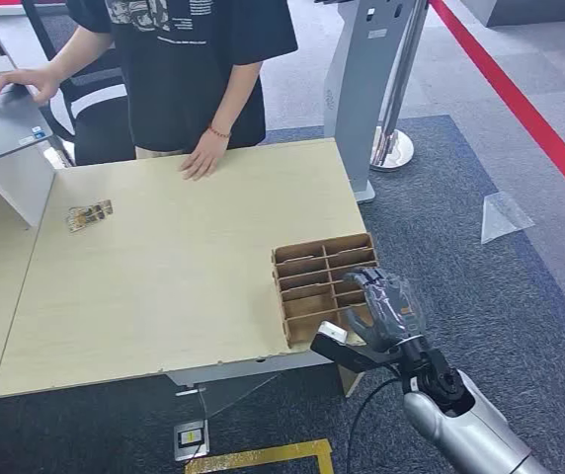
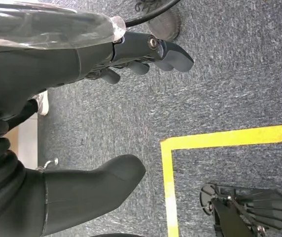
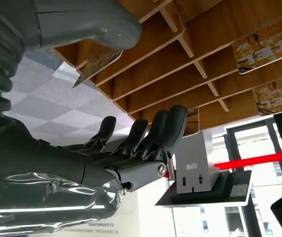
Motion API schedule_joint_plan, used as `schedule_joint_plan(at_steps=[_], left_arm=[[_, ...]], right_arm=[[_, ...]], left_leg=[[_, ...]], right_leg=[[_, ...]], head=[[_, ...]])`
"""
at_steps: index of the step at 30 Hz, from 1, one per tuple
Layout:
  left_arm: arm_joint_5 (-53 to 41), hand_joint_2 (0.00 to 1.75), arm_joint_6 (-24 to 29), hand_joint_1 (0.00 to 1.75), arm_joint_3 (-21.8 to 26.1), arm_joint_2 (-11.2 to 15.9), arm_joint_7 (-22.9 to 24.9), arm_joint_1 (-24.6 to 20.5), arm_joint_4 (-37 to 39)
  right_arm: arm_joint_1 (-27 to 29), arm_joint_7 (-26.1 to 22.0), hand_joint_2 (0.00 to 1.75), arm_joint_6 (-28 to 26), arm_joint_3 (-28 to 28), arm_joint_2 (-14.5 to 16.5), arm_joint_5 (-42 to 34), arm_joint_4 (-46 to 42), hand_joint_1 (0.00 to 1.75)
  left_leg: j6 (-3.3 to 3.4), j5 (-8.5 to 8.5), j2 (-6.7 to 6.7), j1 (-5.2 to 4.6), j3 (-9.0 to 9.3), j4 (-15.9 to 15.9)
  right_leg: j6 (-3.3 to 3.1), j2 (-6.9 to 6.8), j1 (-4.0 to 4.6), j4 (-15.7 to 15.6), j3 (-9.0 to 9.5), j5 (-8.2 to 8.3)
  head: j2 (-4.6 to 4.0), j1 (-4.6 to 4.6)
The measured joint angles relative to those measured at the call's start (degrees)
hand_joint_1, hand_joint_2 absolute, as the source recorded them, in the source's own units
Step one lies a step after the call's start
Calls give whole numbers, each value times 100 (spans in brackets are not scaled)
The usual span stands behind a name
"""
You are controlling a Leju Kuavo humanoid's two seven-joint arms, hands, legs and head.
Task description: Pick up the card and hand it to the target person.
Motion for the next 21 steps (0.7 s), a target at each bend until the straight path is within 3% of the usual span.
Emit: schedule_joint_plan(at_steps=[21], left_arm=[[22,175,-7,0,0,4,-100,1,0]], right_arm=[[96,2,175,70,-230,-2,118,2,69]], left_leg=[[0,0,1,0,1,0]], right_leg=[[0,1,0,0,0,0]], head=[[0,1]])
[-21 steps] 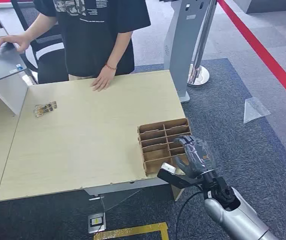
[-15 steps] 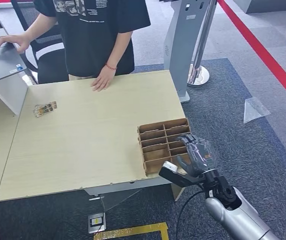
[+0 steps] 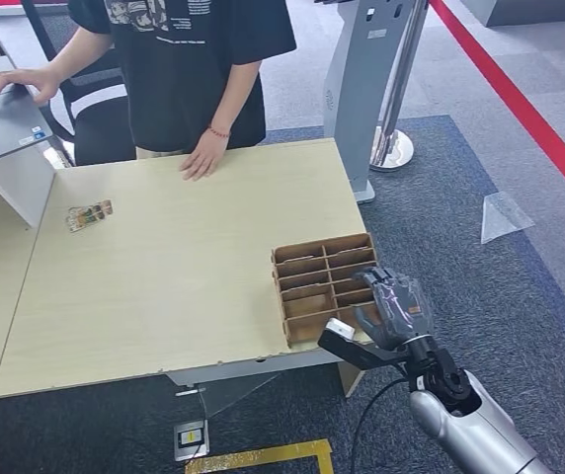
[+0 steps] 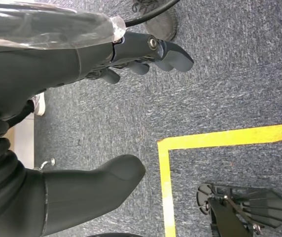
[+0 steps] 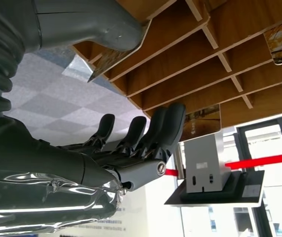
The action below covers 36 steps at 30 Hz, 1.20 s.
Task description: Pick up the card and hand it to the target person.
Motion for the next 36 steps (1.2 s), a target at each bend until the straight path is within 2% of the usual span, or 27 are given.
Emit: schedule_joint_plan(at_steps=[7,26,28,31,32,36], left_arm=[[9,175,0,0,0,0,-21,0,0],[4,175,-15,0,0,4,-85,0,0],[4,175,-15,0,0,4,-85,0,0],[4,175,-17,0,0,5,-95,0,0],[3,175,-22,0,0,6,-98,-1,0],[-2,175,-57,0,0,9,-108,0,0]], right_arm=[[18,-43,175,5,-39,-21,-9,2,67],[114,0,175,157,-137,-109,219,81,75],[115,13,175,177,-137,-114,245,88,84],[116,35,175,208,-136,-120,286,103,151],[117,38,175,216,-135,-121,297,108,169],[125,45,175,222,-137,-121,319,114,166]], left_leg=[[0,0,0,0,0,0],[0,0,0,0,0,0],[0,0,0,0,0,0],[0,0,0,0,0,0],[0,0,0,0,0,0],[0,0,0,0,0,0]], right_leg=[[0,0,0,0,-1,0],[0,0,0,0,-1,0],[0,0,0,0,-1,0],[0,0,0,0,-1,0],[0,0,0,0,-1,0],[0,0,0,0,0,0]], head=[[0,0],[0,-1],[0,-1],[0,0],[1,0],[0,0]])
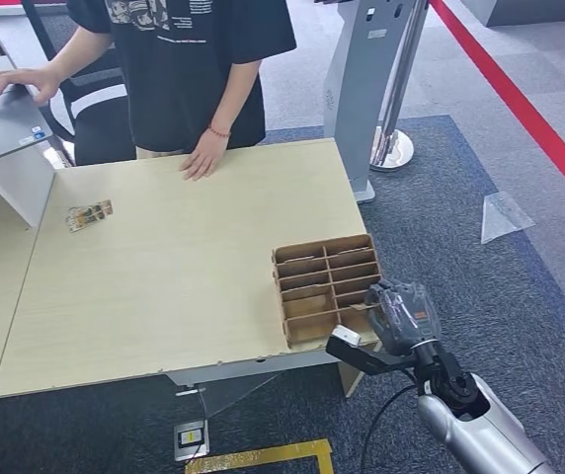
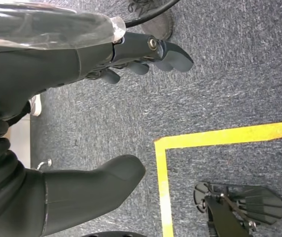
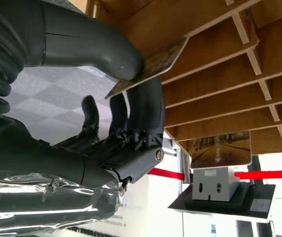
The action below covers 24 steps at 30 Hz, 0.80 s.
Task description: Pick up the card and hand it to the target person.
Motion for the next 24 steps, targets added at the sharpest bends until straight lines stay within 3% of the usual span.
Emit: schedule_joint_plan(at_steps=[9,13,19,24], left_arm=[[-4,175,-5,0,0,0,-22,0,0],[-4,175,-13,0,0,0,-44,0,0],[-4,175,-56,0,0,2,-69,0,0],[-20,175,-116,0,0,13,-130,1,0]], right_arm=[[-7,11,175,12,1,0,70,-24,161],[-28,-66,175,143,1,-1,186,-105,168],[-194,-275,175,764,5,-100,335,-445,175],[-452,-432,175,1473,13,-381,227,-992,175]], left_leg=[[0,0,0,0,-1,0],[0,0,0,0,-1,0],[0,0,0,0,-1,0],[0,1,0,-1,-1,1]], right_leg=[[0,-1,0,0,1,0],[0,0,0,0,1,0],[0,0,0,1,1,0],[1,0,-1,1,1,1]], head=[[1,-1],[0,1],[1,0],[0,-1]])
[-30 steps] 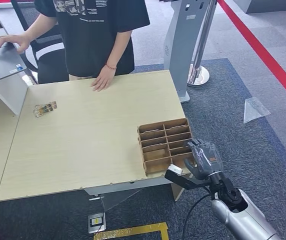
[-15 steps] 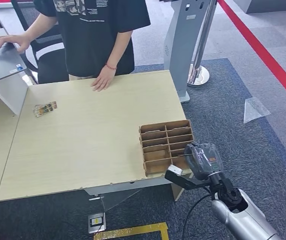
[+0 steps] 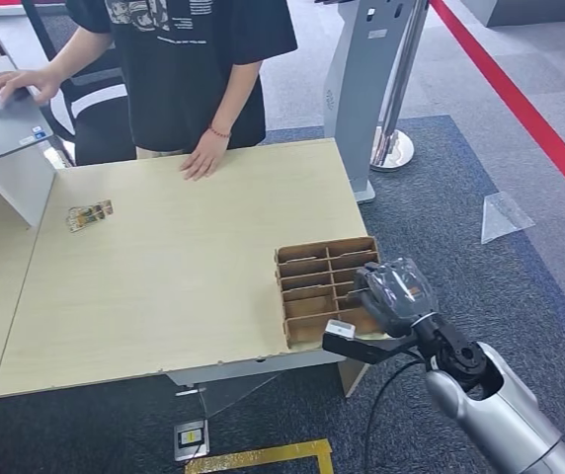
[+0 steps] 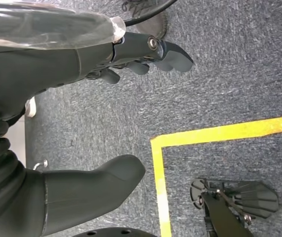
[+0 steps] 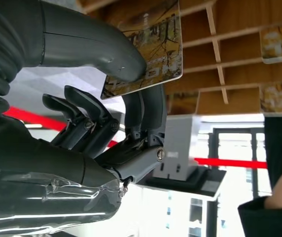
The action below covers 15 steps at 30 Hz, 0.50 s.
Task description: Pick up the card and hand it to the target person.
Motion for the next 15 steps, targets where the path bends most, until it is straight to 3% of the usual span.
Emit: schedule_joint_plan(at_steps=[9,15], left_arm=[[-70,175,-80,0,0,40,-75,1,0],[-120,175,-108,0,-1,66,-151,0,0]], right_arm=[[-699,-93,175,967,2,-755,-551,-1103,175],[-1217,-68,175,850,-4,-1177,-1018,-1554,175]], left_leg=[[0,0,1,-1,1,1],[0,0,1,0,1,1]], right_leg=[[0,1,-1,0,-1,0],[0,1,0,0,-1,0]], head=[[0,1],[0,0]])
